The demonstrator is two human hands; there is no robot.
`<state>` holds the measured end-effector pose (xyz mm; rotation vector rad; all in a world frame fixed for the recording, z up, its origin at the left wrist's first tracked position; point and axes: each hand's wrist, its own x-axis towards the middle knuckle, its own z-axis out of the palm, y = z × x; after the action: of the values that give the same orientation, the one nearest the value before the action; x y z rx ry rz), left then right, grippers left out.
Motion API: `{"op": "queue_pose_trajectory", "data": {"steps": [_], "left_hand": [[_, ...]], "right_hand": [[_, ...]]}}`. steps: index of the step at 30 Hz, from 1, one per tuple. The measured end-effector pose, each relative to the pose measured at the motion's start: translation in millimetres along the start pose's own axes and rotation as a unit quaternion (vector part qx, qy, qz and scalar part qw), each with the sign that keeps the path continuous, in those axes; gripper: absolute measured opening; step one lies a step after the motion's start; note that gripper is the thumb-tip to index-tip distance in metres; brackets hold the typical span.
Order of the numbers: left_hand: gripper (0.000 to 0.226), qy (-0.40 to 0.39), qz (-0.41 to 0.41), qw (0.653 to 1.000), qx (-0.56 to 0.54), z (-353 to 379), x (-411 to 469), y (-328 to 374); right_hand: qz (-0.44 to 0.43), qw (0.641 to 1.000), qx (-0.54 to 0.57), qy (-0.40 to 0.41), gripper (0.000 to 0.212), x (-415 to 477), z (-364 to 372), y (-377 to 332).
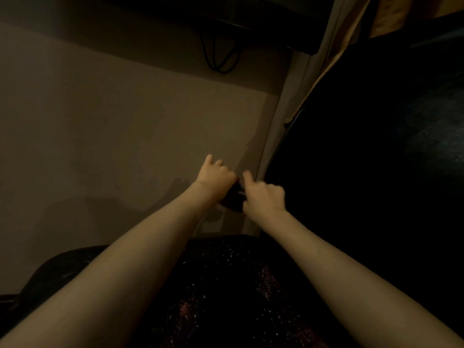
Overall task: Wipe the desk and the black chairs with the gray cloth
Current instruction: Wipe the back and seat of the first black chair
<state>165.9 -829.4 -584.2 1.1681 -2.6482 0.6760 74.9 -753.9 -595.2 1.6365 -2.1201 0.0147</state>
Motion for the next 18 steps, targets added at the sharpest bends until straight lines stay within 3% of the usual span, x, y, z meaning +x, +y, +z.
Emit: {"op": "queue_pose_trajectory", "data": {"steps": [2,5,7,15,18], "left_hand": [[0.035,0.063,-0.013,0.997,-0.044,-8.0,3.1,-0.4],[0.039,0.143,-0.003,0.984,-0.11,-17.1,10.6,6.2],[0.045,0.153,0.034,0.978,-0.135,-22.1,12.9,17.4],[0.048,0.08,0.06,0.978,-0.183,3.1,-5.0,64.7],[0.034,-0.007,0.106,0.989,-0.103,5.2,-15.0,67.0]], "right_hand": [[0.002,0.993,-0.052,0.101,0.05,-5.2,-11.7,8.8],[-0.008,0.937,-0.213,0.278,0.032,-14.7,-18.6,26.2],[-0.01,0.92,-0.262,0.29,0.026,-21.4,-18.0,42.4],[0.007,0.944,-0.29,0.16,0.023,-63.6,16.5,43.6],[0.007,0.981,-0.193,0.012,0.032,-78.6,19.1,31.8]]}}
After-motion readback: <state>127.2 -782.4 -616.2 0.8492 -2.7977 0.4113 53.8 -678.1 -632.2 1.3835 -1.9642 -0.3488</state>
